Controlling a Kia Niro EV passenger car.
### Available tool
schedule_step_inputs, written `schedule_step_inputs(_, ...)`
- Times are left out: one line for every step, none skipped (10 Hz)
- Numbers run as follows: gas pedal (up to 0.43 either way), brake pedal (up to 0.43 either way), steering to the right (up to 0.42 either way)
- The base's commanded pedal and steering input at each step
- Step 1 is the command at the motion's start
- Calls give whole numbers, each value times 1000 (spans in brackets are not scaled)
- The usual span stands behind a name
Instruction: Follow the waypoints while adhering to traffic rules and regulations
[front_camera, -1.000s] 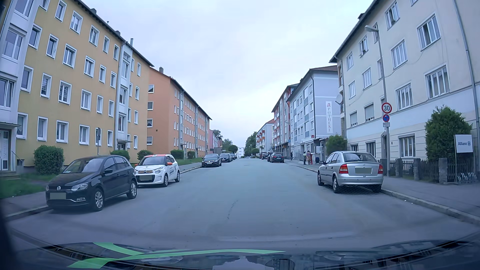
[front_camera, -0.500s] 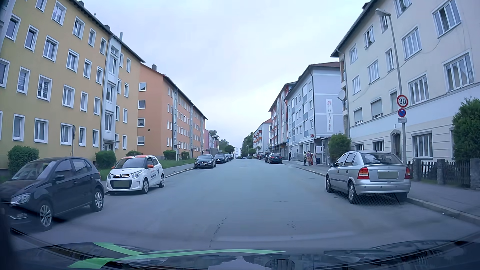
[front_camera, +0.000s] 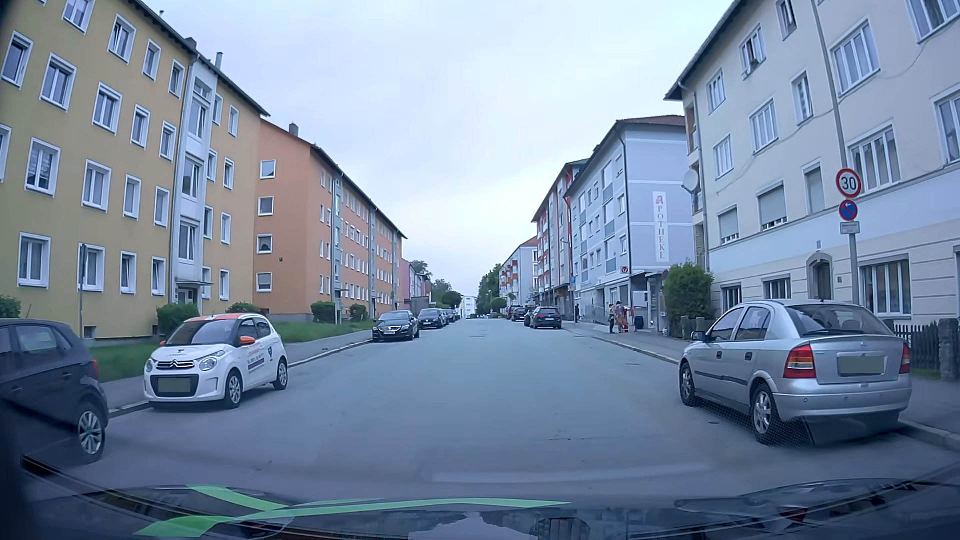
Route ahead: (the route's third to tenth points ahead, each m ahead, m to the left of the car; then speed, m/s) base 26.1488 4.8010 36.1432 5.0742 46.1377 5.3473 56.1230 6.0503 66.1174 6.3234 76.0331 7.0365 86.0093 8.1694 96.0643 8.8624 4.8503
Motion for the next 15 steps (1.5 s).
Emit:
schedule_step_inputs(98,0,14)
schedule_step_inputs(98,0,13)
schedule_step_inputs(98,0,11)
schedule_step_inputs(87,0,11)
schedule_step_inputs(20,0,10)
schedule_step_inputs(0,0,7)
schedule_step_inputs(0,0,6)
schedule_step_inputs(0,0,6)
schedule_step_inputs(0,0,6)
schedule_step_inputs(0,0,5)
schedule_step_inputs(0,0,3)
schedule_step_inputs(0,0,0)
schedule_step_inputs(0,0,0)
schedule_step_inputs(0,0,0)
schedule_step_inputs(0,0,0)
